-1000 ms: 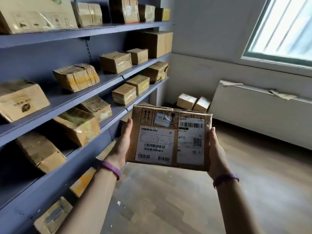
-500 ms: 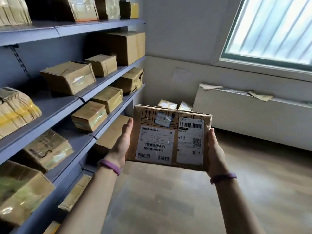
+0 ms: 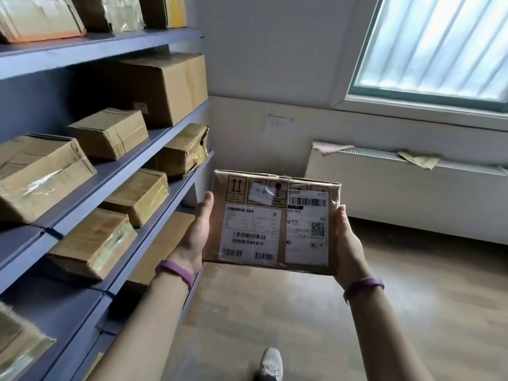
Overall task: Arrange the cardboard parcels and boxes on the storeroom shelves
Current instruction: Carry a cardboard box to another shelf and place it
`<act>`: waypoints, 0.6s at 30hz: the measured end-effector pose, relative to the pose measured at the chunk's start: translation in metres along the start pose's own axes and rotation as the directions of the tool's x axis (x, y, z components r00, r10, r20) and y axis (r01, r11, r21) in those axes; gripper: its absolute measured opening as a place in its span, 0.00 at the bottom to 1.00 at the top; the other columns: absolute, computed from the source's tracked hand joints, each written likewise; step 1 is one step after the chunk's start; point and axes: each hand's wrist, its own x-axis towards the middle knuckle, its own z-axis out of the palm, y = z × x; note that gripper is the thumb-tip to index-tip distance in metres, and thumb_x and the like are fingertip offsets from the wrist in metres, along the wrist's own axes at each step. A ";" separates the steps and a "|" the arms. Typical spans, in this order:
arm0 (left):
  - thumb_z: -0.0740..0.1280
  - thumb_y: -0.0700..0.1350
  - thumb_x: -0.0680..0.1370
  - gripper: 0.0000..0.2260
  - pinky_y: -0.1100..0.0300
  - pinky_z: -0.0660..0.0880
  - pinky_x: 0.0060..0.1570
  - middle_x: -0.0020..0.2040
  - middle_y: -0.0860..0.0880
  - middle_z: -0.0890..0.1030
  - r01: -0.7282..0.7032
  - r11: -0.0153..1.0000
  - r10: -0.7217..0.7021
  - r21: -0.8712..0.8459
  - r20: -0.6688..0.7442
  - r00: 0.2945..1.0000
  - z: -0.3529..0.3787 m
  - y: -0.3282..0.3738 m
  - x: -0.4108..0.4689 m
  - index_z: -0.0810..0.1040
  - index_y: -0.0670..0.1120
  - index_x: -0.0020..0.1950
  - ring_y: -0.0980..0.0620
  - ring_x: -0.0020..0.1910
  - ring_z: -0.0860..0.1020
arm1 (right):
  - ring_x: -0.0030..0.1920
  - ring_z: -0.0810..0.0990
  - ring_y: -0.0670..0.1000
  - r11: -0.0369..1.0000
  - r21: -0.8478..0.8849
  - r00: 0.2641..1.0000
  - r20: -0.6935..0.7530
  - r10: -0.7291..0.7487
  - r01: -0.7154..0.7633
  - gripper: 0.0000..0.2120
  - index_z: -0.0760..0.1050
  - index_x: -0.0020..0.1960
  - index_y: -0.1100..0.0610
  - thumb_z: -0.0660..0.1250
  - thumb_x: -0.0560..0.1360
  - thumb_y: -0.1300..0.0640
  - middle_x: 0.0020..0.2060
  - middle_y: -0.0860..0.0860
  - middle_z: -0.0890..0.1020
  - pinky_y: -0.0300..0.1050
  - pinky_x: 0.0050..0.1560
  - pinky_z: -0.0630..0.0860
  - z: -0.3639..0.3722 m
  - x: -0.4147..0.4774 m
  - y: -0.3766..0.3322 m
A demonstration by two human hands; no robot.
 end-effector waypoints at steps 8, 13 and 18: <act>0.54 0.86 0.60 0.48 0.35 0.60 0.73 0.78 0.52 0.67 0.041 0.998 -0.038 0.051 -0.056 0.998 0.023 0.025 0.177 0.66 0.65 0.76 0.45 0.76 0.65 | 0.47 0.86 0.48 0.999 -0.048 1.000 0.016 0.005 -0.004 0.19 0.79 0.59 0.46 0.56 0.81 0.37 0.47 0.47 0.87 0.48 0.44 0.82 0.028 0.186 -0.036; 0.54 0.83 0.66 0.44 0.36 0.60 0.74 0.77 0.54 0.67 -0.025 0.999 0.028 0.030 -0.093 0.995 0.042 0.064 0.273 0.64 0.63 0.77 0.48 0.75 0.65 | 0.39 0.86 0.44 0.998 -0.055 0.999 0.019 0.040 -0.038 0.18 0.80 0.51 0.48 0.57 0.81 0.38 0.41 0.45 0.87 0.46 0.40 0.83 0.048 0.291 -0.075; 0.56 0.84 0.63 0.45 0.37 0.57 0.75 0.79 0.57 0.63 -0.016 1.000 0.016 0.002 -0.034 0.999 0.036 0.098 0.383 0.63 0.66 0.76 0.49 0.78 0.61 | 0.43 0.86 0.43 0.998 -0.069 1.000 0.020 0.017 -0.016 0.21 0.81 0.51 0.51 0.59 0.79 0.36 0.46 0.45 0.87 0.46 0.46 0.81 0.075 0.382 -0.109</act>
